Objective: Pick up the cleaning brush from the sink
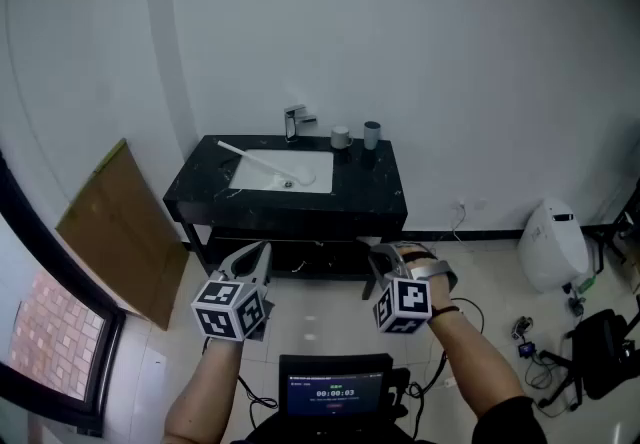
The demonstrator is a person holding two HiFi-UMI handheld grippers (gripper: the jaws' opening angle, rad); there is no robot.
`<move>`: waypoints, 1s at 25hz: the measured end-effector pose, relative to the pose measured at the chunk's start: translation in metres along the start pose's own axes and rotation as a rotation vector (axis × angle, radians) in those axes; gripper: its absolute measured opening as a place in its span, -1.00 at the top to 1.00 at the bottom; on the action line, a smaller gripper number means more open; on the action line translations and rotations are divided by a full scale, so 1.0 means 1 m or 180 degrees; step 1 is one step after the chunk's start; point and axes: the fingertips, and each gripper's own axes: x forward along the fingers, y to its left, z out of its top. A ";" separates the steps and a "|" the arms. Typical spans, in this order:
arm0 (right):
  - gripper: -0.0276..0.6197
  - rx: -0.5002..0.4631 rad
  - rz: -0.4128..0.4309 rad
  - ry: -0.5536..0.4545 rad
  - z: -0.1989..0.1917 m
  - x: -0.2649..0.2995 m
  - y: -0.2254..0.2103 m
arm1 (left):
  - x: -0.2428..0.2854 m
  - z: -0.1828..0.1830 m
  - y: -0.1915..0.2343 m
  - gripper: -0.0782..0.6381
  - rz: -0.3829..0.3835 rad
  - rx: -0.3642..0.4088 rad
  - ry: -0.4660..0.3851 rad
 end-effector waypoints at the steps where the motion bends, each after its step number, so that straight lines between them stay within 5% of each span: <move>1: 0.89 0.0036 -0.0018 -0.0012 -0.002 0.001 -0.003 | 0.003 0.001 -0.001 0.77 -0.0004 0.0009 -0.0003; 7: 0.89 0.0184 -0.0122 -0.0121 -0.009 0.001 -0.016 | 0.017 0.007 -0.013 0.77 -0.0068 0.0064 -0.0035; 11: 0.89 0.0446 -0.0178 -0.0252 -0.016 0.001 -0.026 | 0.019 0.015 -0.015 0.77 0.0149 0.0180 -0.0198; 21: 0.89 0.0266 -0.0162 -0.0313 -0.030 0.037 -0.049 | 0.047 0.010 0.009 0.77 0.0230 0.0097 -0.0119; 25: 0.89 0.0946 -0.0197 -0.0392 0.001 0.077 -0.071 | 0.053 0.016 0.071 0.77 0.0238 0.0102 -0.0117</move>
